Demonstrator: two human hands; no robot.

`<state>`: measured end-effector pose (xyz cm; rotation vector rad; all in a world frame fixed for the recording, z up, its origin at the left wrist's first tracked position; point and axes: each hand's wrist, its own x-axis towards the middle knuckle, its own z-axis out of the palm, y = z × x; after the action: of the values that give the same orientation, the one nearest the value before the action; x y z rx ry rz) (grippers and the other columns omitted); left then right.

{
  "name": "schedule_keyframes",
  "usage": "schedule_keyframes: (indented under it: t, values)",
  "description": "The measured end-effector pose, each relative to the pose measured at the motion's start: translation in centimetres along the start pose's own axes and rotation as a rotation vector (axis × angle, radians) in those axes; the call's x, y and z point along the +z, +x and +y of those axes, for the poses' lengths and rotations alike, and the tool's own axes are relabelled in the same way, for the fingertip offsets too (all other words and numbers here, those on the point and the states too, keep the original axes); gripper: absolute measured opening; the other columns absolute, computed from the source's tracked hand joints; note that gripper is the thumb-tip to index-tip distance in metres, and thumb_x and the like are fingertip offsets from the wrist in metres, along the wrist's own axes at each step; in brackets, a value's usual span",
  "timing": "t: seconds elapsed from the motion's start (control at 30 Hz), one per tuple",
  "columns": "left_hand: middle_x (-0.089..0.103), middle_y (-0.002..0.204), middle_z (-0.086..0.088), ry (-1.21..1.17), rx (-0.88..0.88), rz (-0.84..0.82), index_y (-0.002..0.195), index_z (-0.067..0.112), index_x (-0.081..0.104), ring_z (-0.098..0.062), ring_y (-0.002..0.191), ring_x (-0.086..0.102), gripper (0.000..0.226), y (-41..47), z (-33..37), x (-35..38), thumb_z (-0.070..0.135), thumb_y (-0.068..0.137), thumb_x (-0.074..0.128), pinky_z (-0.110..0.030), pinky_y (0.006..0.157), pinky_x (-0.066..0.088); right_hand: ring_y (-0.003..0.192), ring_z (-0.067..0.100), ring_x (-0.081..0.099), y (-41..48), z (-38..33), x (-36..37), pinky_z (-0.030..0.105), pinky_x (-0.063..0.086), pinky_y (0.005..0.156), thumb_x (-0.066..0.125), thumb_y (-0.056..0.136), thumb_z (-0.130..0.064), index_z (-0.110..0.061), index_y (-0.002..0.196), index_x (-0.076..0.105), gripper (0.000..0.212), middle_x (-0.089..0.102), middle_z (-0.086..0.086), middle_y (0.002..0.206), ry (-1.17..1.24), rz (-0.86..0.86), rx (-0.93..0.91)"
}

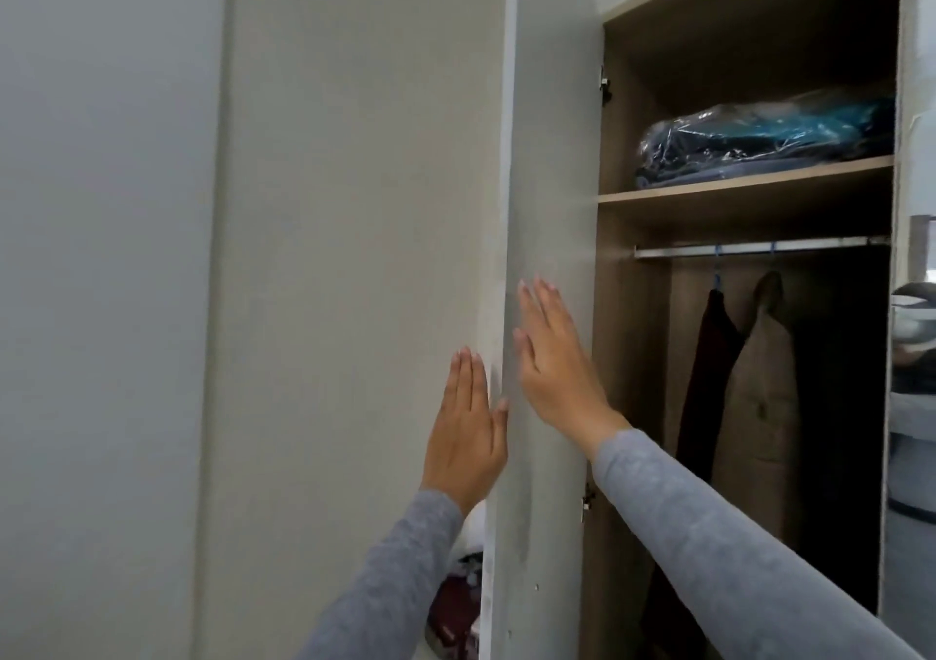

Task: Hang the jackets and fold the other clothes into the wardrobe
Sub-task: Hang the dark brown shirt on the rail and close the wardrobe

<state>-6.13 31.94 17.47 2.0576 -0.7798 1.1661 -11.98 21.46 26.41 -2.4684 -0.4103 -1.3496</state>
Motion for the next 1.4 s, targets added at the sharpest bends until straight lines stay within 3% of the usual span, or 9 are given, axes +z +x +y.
schedule_keyframes:
  t: [0.13, 0.23, 0.33, 0.47, 0.63, 0.8, 0.9, 1.17, 1.4]
  values:
    - [0.012, 0.158, 0.005, -0.481, -0.004, -0.102, 0.151, 0.022, 0.008, -0.003, 0.144, 0.014, 0.054, 0.7, -1.4, 0.4, 0.036, 0.102, 0.024, -0.030, 0.117, 0.021, 0.134, 0.003, -0.026, 5.0, -3.1, 3.3, 0.015, -0.020, 0.106, 0.026, 0.103, -0.022, -0.013, 0.151, -0.001, 0.055, -0.013, -0.001, 0.158, -0.200, 0.001, -0.159]
    - [0.005, 0.155, 0.020, -0.670, -0.113, -0.062, 0.146, 0.038, 0.002, 0.011, 0.139, 0.010, 0.050, 0.3, -1.3, 1.3, 0.032, 0.101, 0.024, -0.018, 0.117, 0.015, 0.135, 0.012, -0.028, 6.1, -2.1, 4.7, 0.025, -0.016, 0.110, 0.024, 0.102, -0.017, -0.007, 0.149, -0.009, 0.058, -0.019, 0.007, 0.157, -0.449, -0.009, -0.143]
    - [0.002, 0.150, 0.028, -0.709, -0.144, -0.015, 0.137, 0.048, -0.003, 0.018, 0.136, 0.005, 0.046, 0.1, -1.5, 2.0, 0.034, 0.100, 0.021, -0.005, 0.111, 0.009, 0.145, 0.023, -0.013, 6.2, -0.7, 4.6, 0.037, 0.001, 0.120, 0.020, 0.103, -0.027, -0.003, 0.149, -0.002, 0.056, -0.010, 0.011, 0.158, -0.634, 0.015, -0.223]
    - [0.006, 0.156, 0.016, -0.796, -0.018, 0.003, 0.147, 0.031, 0.003, 0.006, 0.142, 0.008, 0.051, 0.4, -0.1, 3.7, 0.031, 0.099, 0.023, -0.010, 0.113, 0.011, 0.145, 0.029, 0.013, 5.4, 1.2, 3.0, 0.040, 0.017, 0.119, 0.028, 0.099, -0.021, 0.006, 0.145, 0.023, 0.054, 0.017, 0.019, 0.155, -0.757, 0.109, -0.262]
    - [0.004, 0.159, 0.005, -0.913, 0.146, -0.067, 0.149, 0.015, 0.004, -0.006, 0.145, 0.006, 0.053, -0.2, 3.1, 6.8, 0.014, 0.102, 0.026, -0.022, 0.118, 0.010, 0.144, 0.028, 0.014, 2.6, 4.2, -0.2, 0.035, 0.014, 0.119, 0.033, 0.093, -0.007, 0.010, 0.143, 0.022, 0.054, 0.020, 0.023, 0.153, -0.718, 0.185, -0.220]
    - [0.010, 0.157, 0.012, -0.873, 0.315, -0.121, 0.148, 0.019, 0.013, -0.004, 0.144, 0.012, 0.050, 0.8, 6.1, 10.6, 0.035, 0.101, 0.020, -0.017, 0.116, 0.013, 0.145, 0.025, 0.008, -0.3, 8.3, -3.9, 0.040, 0.020, 0.118, 0.033, 0.092, -0.004, 0.005, 0.146, 0.016, 0.057, 0.014, 0.019, 0.156, -0.737, 0.221, -0.063]
    - [0.010, 0.155, 0.013, -0.817, 0.402, -0.142, 0.147, 0.021, 0.012, -0.002, 0.144, 0.011, 0.048, 2.1, 8.0, 13.5, 0.027, 0.102, 0.027, -0.019, 0.117, 0.013, 0.144, 0.028, 0.013, -2.0, 11.0, -5.8, 0.044, 0.024, 0.116, 0.030, 0.087, -0.002, 0.008, 0.144, 0.021, 0.058, 0.019, 0.022, 0.154, -0.816, 0.204, 0.002]
    - [-0.001, 0.154, 0.015, -0.728, 0.417, -0.174, 0.146, 0.024, 0.003, 0.002, 0.143, -0.004, 0.054, 5.7, 12.3, 21.9, 0.021, 0.100, 0.032, -0.014, 0.115, 0.001, 0.146, 0.023, 0.005, -6.0, 19.3, -8.2, 0.012, -0.007, 0.114, 0.032, 0.087, 0.000, 0.003, 0.147, 0.017, 0.062, 0.012, 0.015, 0.157, -0.874, 0.211, 0.203]
    - [0.009, 0.156, 0.006, -0.637, 0.446, -0.057, 0.148, 0.017, 0.011, -0.003, 0.144, -0.003, 0.056, 12.5, 14.2, 28.3, 0.021, 0.097, 0.032, -0.027, 0.118, 0.006, 0.144, 0.025, 0.002, -4.6, 26.8, -8.2, 0.021, -0.007, 0.117, 0.032, 0.081, 0.000, 0.010, 0.143, 0.018, 0.064, 0.014, 0.024, 0.154, -0.927, 0.278, 0.224]
